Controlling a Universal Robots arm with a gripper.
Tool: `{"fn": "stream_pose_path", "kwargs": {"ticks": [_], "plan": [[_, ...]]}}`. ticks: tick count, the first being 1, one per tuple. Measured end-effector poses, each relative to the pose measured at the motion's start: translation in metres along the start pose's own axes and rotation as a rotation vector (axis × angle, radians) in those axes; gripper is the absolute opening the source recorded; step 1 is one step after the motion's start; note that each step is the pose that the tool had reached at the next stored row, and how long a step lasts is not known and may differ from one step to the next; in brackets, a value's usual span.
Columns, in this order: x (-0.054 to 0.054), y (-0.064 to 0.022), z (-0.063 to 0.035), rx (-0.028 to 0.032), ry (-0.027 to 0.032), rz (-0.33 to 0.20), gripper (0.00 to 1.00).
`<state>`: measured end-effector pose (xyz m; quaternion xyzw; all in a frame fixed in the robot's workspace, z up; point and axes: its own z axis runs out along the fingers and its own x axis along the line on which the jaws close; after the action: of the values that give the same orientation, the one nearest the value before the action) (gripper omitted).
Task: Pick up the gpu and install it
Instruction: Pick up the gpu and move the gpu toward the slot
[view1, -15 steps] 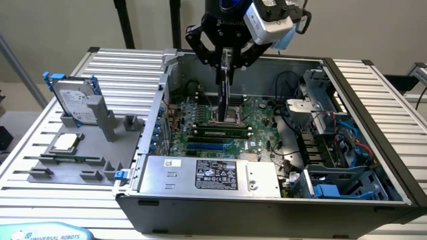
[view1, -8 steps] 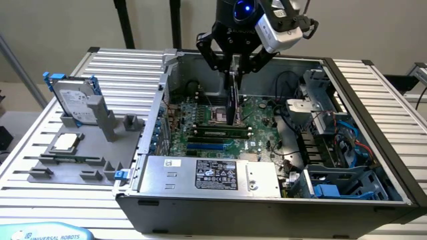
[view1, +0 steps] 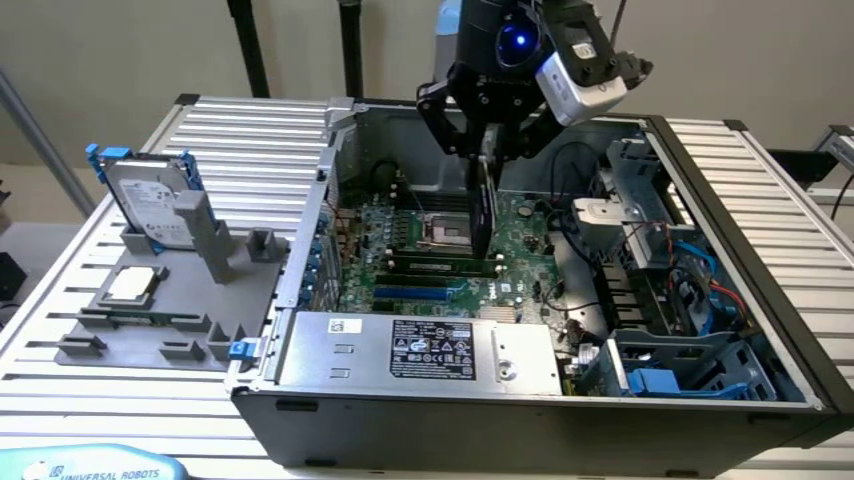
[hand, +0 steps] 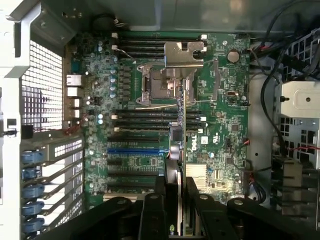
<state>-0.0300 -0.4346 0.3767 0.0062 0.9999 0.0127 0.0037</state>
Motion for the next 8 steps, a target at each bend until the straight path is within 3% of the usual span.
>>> {"fn": "stream_pose_path", "kwargs": {"ticks": [3, 8], "plan": [[-0.0086, 0.0002, 0.0046, 0.0031, 0.0, 0.0, 0.27], [-0.0089, 0.0002, 0.0049, 0.0035, 0.0, 0.0, 0.27]]}}
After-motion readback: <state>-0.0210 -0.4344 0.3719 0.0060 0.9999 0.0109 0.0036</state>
